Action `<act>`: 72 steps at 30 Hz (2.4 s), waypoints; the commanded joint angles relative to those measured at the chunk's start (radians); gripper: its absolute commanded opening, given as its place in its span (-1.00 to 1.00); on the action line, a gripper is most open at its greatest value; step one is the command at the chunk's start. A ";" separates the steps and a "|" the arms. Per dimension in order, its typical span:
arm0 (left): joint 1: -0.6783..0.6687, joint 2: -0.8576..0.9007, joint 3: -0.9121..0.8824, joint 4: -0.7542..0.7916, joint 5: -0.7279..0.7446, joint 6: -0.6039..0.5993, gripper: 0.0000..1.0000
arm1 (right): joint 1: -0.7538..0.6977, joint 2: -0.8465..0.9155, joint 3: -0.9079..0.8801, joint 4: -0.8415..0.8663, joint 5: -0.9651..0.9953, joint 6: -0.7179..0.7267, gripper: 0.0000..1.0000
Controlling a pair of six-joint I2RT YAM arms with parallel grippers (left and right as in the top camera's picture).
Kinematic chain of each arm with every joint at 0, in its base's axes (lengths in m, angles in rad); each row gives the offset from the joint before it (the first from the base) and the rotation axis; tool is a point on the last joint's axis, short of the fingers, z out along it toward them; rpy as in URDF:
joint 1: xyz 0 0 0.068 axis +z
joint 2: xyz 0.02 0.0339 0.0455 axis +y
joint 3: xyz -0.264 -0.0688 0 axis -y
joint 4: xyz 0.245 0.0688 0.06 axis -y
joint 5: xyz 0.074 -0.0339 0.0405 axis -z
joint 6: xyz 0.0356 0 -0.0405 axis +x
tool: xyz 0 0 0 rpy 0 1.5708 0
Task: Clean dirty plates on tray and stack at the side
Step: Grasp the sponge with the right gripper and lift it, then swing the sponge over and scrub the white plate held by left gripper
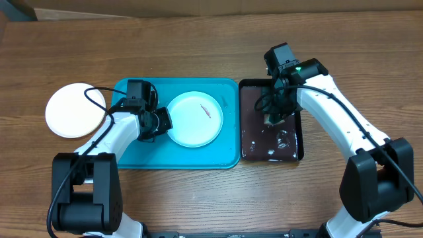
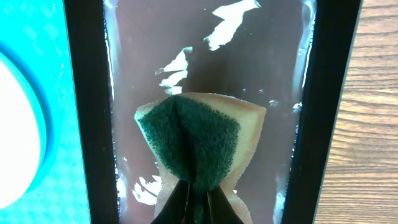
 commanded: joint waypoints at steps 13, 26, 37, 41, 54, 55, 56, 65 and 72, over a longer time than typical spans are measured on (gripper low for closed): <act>-0.003 0.011 -0.015 -0.027 -0.018 -0.029 -0.92 | 0.061 -0.016 0.018 0.013 0.071 0.000 -0.93; -0.003 0.011 -0.015 -0.026 -0.018 -0.029 -0.91 | 0.062 -0.016 0.090 0.006 -0.056 -0.065 -0.93; -0.003 0.011 -0.015 -0.022 -0.018 -0.029 -0.91 | 0.198 -0.011 0.207 0.108 -0.249 -0.069 -0.93; -0.003 0.011 -0.015 -0.023 -0.018 -0.029 -0.92 | 0.314 0.015 0.207 0.165 -0.130 -0.070 -0.93; -0.003 0.011 -0.015 -0.023 -0.018 -0.029 -0.92 | 0.462 0.259 0.197 0.332 0.387 -0.300 -0.93; -0.003 0.011 -0.015 -0.023 -0.018 -0.029 -0.91 | 0.457 0.275 0.197 0.338 0.386 -0.300 -0.93; -0.003 0.011 -0.015 -0.023 -0.018 -0.029 -0.91 | 0.453 0.283 0.197 0.340 0.386 -0.300 -0.93; -0.003 0.011 -0.015 -0.023 -0.018 -0.029 -0.91 | 0.427 0.349 0.186 0.387 0.332 -0.291 -0.93; -0.003 0.011 -0.015 -0.024 -0.018 -0.029 -0.91 | 0.407 0.404 0.180 0.400 0.257 -0.284 -0.93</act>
